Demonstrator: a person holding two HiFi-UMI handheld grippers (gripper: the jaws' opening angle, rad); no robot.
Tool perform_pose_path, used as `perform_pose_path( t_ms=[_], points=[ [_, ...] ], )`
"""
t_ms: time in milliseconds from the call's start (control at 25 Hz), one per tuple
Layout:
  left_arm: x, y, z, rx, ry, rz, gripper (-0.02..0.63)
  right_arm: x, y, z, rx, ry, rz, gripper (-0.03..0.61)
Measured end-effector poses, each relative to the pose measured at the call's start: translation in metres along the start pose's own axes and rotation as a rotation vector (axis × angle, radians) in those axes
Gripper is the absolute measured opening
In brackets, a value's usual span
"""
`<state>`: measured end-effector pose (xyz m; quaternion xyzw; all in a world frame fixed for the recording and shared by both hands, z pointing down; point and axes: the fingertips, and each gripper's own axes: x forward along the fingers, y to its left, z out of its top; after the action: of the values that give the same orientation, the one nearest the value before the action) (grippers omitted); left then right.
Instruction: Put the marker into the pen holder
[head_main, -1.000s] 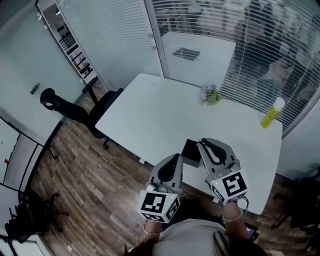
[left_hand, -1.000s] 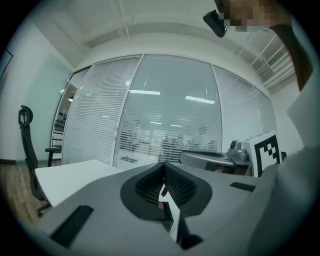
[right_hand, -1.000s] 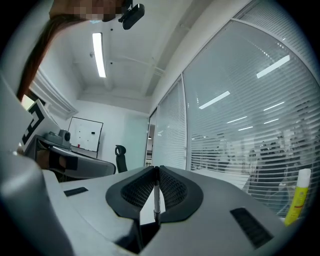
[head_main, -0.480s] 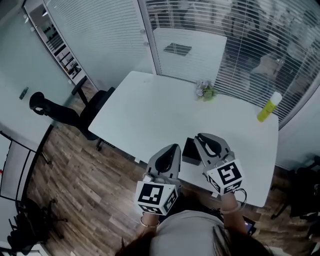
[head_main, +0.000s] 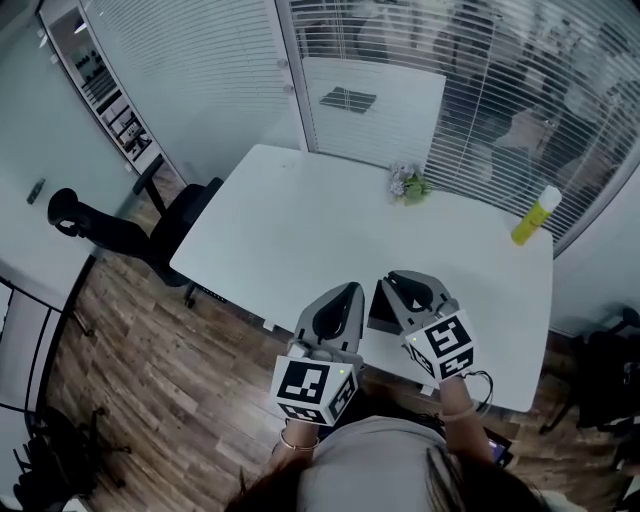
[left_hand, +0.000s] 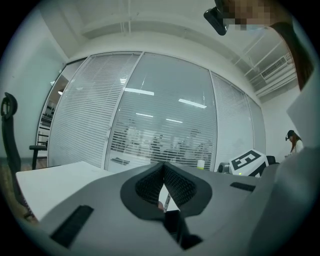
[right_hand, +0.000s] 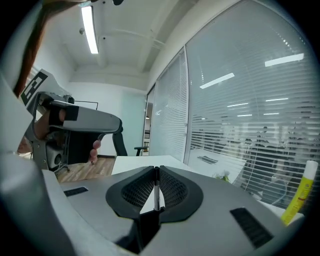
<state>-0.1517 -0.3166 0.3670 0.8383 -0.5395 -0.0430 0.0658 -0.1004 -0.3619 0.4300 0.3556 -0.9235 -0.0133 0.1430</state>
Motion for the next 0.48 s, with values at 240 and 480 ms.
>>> perform_pose_path(
  t_ms=[240,480],
  points=[
    [0.004,0.005,-0.004,-0.014,0.003,-0.026,0.018,0.012,0.003,-0.023,-0.003,0.092,-0.001,0.06],
    [0.006,0.012,-0.009,-0.03,0.013,-0.033,0.018,0.022,0.004,-0.046,-0.003,0.186,-0.003,0.06]
  ],
)
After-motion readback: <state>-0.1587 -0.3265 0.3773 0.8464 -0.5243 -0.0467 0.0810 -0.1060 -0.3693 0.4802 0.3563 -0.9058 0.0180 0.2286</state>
